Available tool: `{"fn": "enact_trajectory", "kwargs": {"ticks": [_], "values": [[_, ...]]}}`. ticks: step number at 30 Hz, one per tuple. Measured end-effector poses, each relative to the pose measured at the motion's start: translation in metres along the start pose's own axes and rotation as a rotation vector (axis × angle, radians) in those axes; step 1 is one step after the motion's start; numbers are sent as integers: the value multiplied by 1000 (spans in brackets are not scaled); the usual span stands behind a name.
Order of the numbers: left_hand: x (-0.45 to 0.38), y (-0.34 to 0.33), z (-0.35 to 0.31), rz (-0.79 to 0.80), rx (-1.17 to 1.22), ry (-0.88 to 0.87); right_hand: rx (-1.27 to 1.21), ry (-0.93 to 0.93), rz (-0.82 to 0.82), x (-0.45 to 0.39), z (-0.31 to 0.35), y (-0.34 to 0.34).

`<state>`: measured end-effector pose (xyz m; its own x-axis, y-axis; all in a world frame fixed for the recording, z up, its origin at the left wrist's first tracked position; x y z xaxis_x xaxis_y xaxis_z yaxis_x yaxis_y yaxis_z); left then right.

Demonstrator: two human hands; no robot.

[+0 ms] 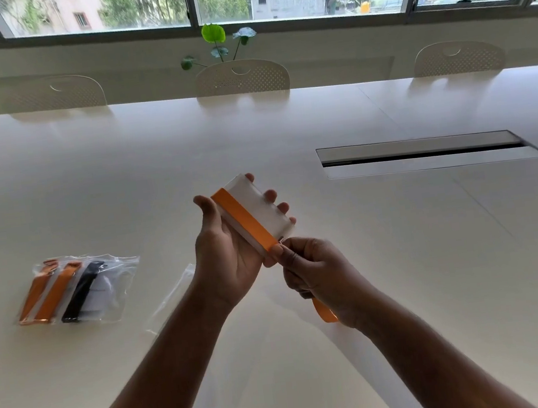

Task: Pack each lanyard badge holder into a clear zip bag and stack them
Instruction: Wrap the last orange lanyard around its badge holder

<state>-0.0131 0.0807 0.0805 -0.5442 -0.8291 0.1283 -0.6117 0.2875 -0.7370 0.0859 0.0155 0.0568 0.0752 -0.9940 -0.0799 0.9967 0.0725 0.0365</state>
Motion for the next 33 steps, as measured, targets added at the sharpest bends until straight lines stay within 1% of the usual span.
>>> {"fn": "enact_trajectory", "kwargs": {"ticks": [4, 5, 6, 7, 8, 9, 10, 11, 12, 13, 15, 16, 18, 20, 22, 25, 27, 30, 33], "values": [[-1, 15, -2, -59, 49, 48, -34, 110, -16, 1, 5, -2], [0, 20, -2, -107, 37, 54, -52, 130, -26, 1, 6, -2], [0, 26, -3, -181, -30, 51, -72, 147, -38, 0, 8, 0], [1, 32, -6, -275, -175, 20, -91, 162, -50, 0, 10, 1], [3, 36, -11, -380, -393, -53, -106, 177, -58, 0, 11, 2], [7, 35, -18, -461, -655, -161, -122, 190, -60, 0, 13, 3], [12, 27, -24, -488, -906, -294, -137, 201, -58, 0, 14, 4], [14, 18, -25, -453, -1095, -409, -154, 211, -52, -1, 16, 5], [15, 9, -24, -389, -1245, -484, -169, 219, -46, -1, 17, 6], [15, 4, -22, -325, -1366, -522, -183, 227, -39, -1, 18, 7], [13, -1, -19, -220, -1549, -524, -207, 236, -21, -2, 20, 9], [12, -3, -18, -162, -1604, -514, -217, 241, -14, -3, 21, 11], [12, -7, -8, -8, -1611, -460, -236, 248, 0, -6, 24, 13], [12, -7, 4, 122, -1537, -389, -253, 262, 28, -8, 27, 14], [10, -7, 10, 159, -1430, -359, -264, 279, 63, -9, 31, 11], [7, -11, 10, 157, -1287, -364, -303, 278, 70, -11, 34, 10], [5, -11, 14, 143, -1194, -315, -323, 280, 59, -12, 36, 10], [4, -10, 14, 51, -950, -236, -297, 266, 21, -17, 33, 8], [-1, -5, 12, -8, -704, -141, -251, 221, -24, -19, 24, 5]]}}
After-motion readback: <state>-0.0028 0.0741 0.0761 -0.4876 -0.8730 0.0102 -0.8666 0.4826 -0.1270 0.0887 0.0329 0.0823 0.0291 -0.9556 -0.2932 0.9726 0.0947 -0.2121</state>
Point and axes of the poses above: each hand's wrist, its own x-axis away from the middle knuckle, its own y-axis out of the back of the hand, z = x × y, the point moved 8 cm from there along -x, towards the middle knuckle, and after that the axes turned 12 degrees about y, right-handed, at the moved point
